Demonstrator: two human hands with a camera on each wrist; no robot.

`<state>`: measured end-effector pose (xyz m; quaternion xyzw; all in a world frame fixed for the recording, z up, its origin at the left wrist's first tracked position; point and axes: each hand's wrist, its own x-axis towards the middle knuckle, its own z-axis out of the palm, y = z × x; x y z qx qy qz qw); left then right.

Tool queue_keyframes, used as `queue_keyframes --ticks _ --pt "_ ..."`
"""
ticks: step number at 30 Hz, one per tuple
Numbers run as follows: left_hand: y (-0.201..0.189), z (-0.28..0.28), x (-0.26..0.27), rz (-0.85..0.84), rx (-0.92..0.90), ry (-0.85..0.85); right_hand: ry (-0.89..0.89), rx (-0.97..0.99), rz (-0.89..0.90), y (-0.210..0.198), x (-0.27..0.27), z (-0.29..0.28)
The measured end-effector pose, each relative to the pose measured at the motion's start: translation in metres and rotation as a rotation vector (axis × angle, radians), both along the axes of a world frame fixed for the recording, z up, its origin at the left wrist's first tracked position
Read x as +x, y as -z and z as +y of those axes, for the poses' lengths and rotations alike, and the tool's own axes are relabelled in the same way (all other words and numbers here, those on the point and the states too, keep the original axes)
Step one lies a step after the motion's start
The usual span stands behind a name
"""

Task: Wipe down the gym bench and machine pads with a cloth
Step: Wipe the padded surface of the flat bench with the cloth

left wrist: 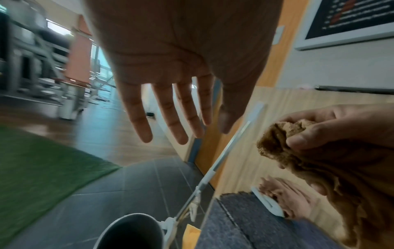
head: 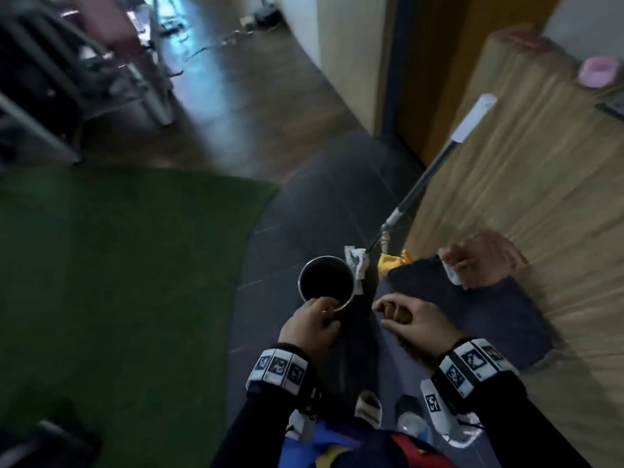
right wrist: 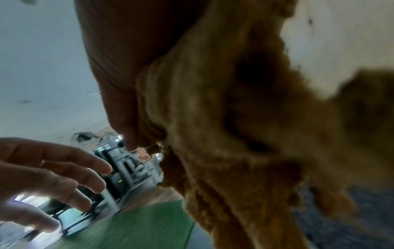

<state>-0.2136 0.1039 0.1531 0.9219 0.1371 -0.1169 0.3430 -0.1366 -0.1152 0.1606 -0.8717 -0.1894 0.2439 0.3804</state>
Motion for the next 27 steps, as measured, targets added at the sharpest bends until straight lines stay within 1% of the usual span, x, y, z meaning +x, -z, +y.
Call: queue_keyframes --ticks 6,11,14,17,19,22,24,27 --pt "-0.012 0.044 -0.089 -0.017 0.009 -0.274 -0.323 -0.007 0.018 -0.009 -0.025 0.078" --pt "-0.020 0.077 -0.177 -0.022 0.014 -0.474 -0.548 0.025 0.036 -0.015 -0.076 0.146" --pt "-0.023 0.093 -0.237 -0.020 0.002 -0.587 -0.674 0.031 0.006 -0.019 -0.121 0.183" --pt "-0.024 0.105 -0.305 0.000 0.003 -0.683 -0.807 0.036 0.018 -0.021 -0.175 0.215" --pt "-0.025 0.110 -0.350 0.005 0.002 -0.753 -0.870 0.039 0.047 -0.021 -0.211 0.235" --pt "-0.025 0.114 -0.415 -0.003 -0.001 -0.874 -0.918 0.023 0.099 -0.020 -0.266 0.265" --pt "-0.025 0.115 -0.456 -0.010 -0.003 -0.955 -0.943 0.062 0.149 -0.019 -0.303 0.283" --pt "-0.024 0.114 -0.507 -0.012 -0.018 -1.077 -1.061 0.094 0.182 -0.021 -0.348 0.306"
